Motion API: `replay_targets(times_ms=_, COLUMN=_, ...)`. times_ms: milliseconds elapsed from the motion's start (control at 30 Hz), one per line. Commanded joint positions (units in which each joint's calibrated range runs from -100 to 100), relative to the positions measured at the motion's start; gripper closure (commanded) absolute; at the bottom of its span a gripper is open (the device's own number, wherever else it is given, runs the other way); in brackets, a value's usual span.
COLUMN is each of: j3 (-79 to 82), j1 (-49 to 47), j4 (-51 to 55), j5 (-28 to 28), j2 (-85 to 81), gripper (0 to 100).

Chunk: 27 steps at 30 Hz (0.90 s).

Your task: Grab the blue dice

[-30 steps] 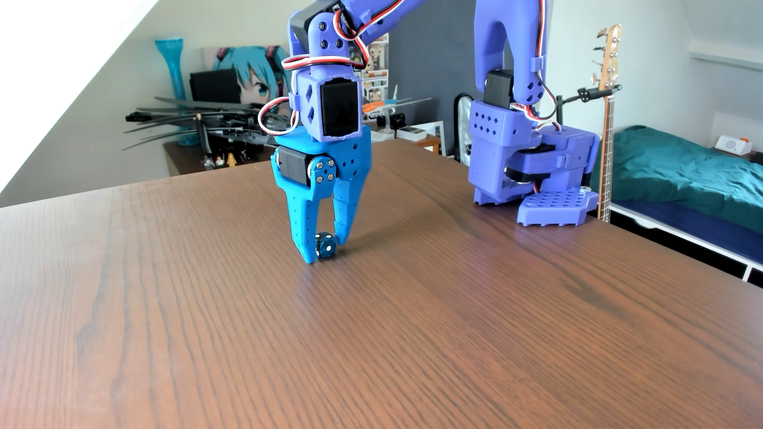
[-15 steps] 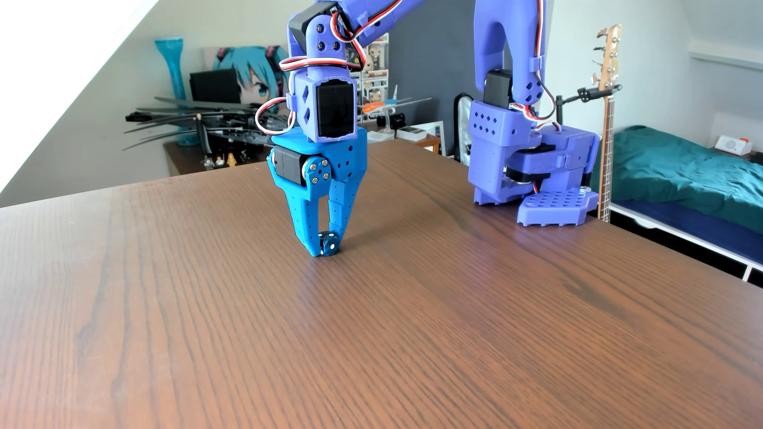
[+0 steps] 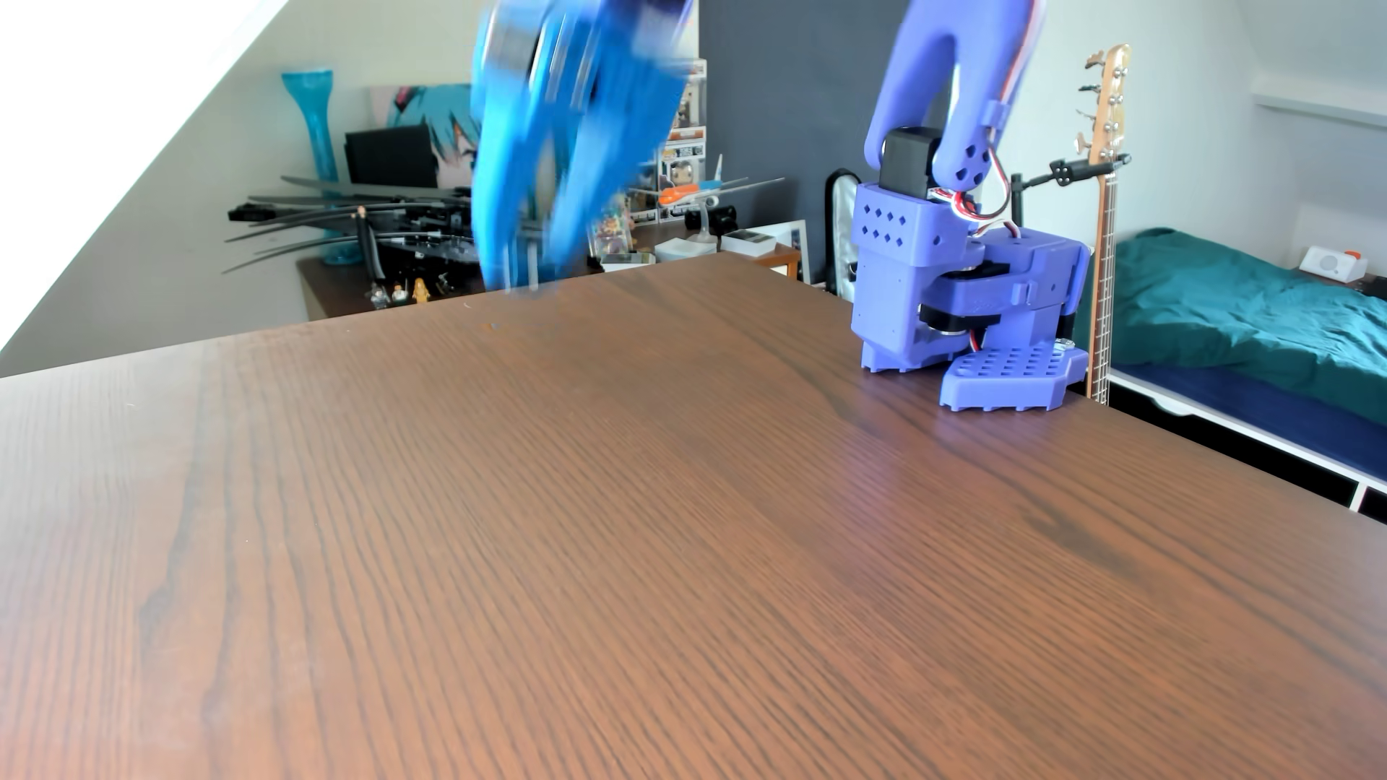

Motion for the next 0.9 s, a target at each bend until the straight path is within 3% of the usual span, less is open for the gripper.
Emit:
replay_targets(times_ms=0, j3=-9.02, j1=-2.24, j4=8.48, j5=-1.26, j2=-25.02, gripper=98)
replay_targets(times_ms=300, j3=-2.87, j1=-2.24, j4=15.07, j5=-0.94, j2=-40.43, gripper=98)
replay_targets(times_ms=567, j3=18.74, j1=-3.95, j4=2.5, j5=-0.94, j2=-40.93, gripper=98)
replay_targets(times_ms=867, j3=25.79, j1=-4.28, j4=-1.86, j5=0.53, j2=-40.34, gripper=98)
